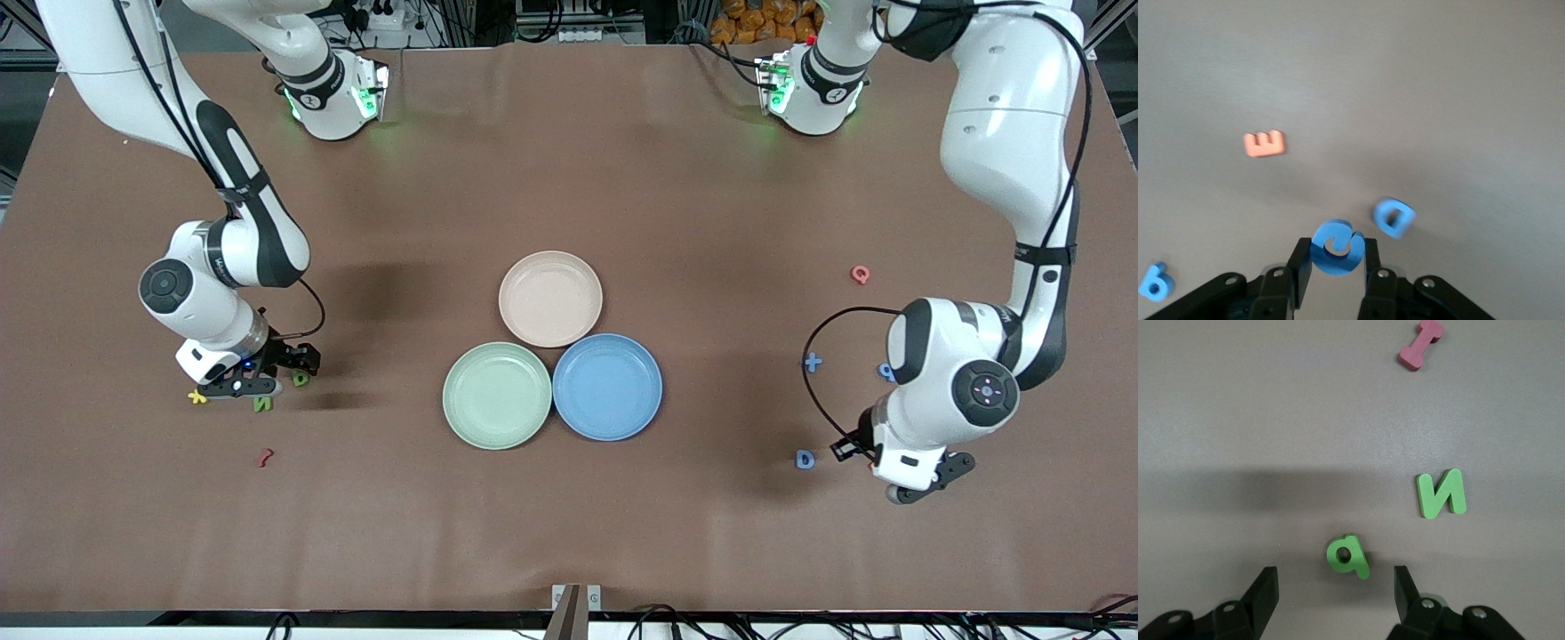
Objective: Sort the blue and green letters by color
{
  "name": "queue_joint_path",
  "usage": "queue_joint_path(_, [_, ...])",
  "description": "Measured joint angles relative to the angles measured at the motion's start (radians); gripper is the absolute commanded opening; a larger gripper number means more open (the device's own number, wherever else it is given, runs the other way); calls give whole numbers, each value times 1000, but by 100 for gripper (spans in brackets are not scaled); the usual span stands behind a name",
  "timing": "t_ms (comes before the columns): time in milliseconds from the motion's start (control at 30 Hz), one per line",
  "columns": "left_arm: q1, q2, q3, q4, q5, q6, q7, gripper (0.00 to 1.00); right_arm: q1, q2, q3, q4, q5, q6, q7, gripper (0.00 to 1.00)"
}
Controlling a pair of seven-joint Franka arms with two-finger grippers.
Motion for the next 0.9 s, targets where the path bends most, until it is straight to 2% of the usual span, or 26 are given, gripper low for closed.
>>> queue_joint_path(267, [-117, -15, -5, -4, 0, -8, -38, 0, -1, 18, -2, 10, 0, 3, 0, 72])
queue_joint_path(533, [-261, -15, -6, -9, 0, -8, -178, 0, -3, 39, -3, 20, 0, 18, 0, 70])
queue_joint_path(900, [-388, -7, -5, -14, 0, 21, -308, 0, -7, 54, -4, 25, 0, 26, -1, 66])
